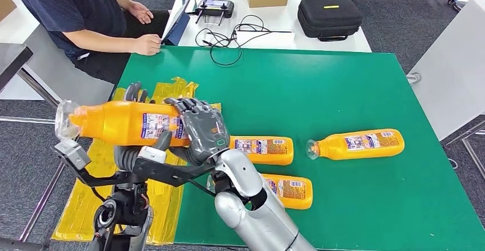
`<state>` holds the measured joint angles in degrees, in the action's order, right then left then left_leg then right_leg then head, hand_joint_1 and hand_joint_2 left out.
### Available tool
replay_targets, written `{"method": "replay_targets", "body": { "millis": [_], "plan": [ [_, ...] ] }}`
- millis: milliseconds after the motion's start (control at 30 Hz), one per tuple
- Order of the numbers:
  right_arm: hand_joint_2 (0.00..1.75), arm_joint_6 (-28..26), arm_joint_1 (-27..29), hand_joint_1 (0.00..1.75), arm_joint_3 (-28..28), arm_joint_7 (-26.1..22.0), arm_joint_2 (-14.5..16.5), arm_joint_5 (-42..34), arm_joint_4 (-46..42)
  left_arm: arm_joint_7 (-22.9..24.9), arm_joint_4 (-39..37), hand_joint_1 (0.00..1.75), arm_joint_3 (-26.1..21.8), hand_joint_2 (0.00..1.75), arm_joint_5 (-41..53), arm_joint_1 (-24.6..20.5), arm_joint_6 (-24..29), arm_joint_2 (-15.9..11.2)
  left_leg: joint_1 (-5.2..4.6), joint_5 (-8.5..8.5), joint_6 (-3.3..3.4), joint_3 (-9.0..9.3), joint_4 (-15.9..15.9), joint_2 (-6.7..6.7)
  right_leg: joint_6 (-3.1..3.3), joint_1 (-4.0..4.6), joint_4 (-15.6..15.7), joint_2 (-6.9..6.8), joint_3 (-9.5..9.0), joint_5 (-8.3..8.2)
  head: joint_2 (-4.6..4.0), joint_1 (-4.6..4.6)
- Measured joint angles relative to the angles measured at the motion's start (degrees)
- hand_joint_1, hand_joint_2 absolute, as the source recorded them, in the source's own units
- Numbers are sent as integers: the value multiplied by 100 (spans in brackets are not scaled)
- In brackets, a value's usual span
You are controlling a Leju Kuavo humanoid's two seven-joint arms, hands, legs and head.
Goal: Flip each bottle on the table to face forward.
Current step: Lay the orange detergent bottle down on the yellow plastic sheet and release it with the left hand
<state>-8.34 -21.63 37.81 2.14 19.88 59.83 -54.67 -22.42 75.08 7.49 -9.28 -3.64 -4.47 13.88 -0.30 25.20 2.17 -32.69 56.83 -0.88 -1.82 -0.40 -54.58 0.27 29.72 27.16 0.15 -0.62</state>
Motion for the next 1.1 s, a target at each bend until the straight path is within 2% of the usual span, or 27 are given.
{"method": "replay_targets", "body": {
  "millis": [200,233,333,367,500,833,867,900,967,1000,1033,1100],
  "plan": [
    [175,100,-116,175,778,150,16,-649,158,-35,418,0,-266,175,-61,387,12,-56,-1,0,0,-1,0,0,1,-1,2,1,3,1,0,2],
    [175,100,-155,175,916,183,16,-804,210,-28,477,23,-307,175,-72,452,8,-57,-1,0,0,-1,0,1,1,-1,2,1,4,1,0,2],
    [175,93,-315,175,1318,218,16,-1262,403,-6,619,142,-421,175,-153,640,-50,-57,-1,0,0,0,0,1,1,-1,3,1,6,1,0,0],
    [175,89,-372,175,1425,212,16,-1385,478,-1,656,159,-459,175,-197,699,-87,-57,-1,0,0,0,0,1,1,-1,3,1,7,1,0,-1],
    [175,69,-523,175,1680,169,16,-1619,718,15,741,175,-573,175,-295,876,-186,-57,0,0,0,1,0,1,1,-1,3,1,7,1,0,-2],
    [175,-31,-649,174,1865,50,50,-1759,1094,28,760,175,-719,175,-337,1009,-215,-57,-1,0,0,1,1,8,1,-1,4,5,13,1,1,-2],
    [175,-42,-651,147,1865,45,55,-1749,1122,33,760,175,-727,175,-338,1017,-214,-57,-1,0,0,1,1,9,1,-1,4,5,13,1,1,-1],
    [175,-59,-651,103,1865,43,59,-1737,1147,38,760,175,-733,175,-338,1023,-214,-57,-1,0,0,1,1,9,1,-1,4,5,13,1,1,-1],
    [87,-111,-643,17,1863,32,70,-1719,1189,43,761,175,-744,175,-338,1030,-213,-57,-1,0,0,1,1,9,1,-1,4,6,13,1,0,-1],
    [44,-139,-629,0,1849,4,73,-1723,1206,38,762,175,-751,175,-323,1029,-203,-57,-1,0,0,1,1,9,1,-1,4,6,13,1,1,-2],
    [0,-161,-605,0,1822,-39,75,-1731,1220,17,763,175,-757,175,-270,1027,-169,-57,-1,0,0,1,1,8,1,-1,4,5,13,1,1,-1],
    [0,-172,-529,0,1703,-155,68,-1698,1238,-69,766,175,-767,175,8,1014,5,-57,-1,0,0,1,1,7,1,-1,4,5,13,1,1,0]
  ]
}}
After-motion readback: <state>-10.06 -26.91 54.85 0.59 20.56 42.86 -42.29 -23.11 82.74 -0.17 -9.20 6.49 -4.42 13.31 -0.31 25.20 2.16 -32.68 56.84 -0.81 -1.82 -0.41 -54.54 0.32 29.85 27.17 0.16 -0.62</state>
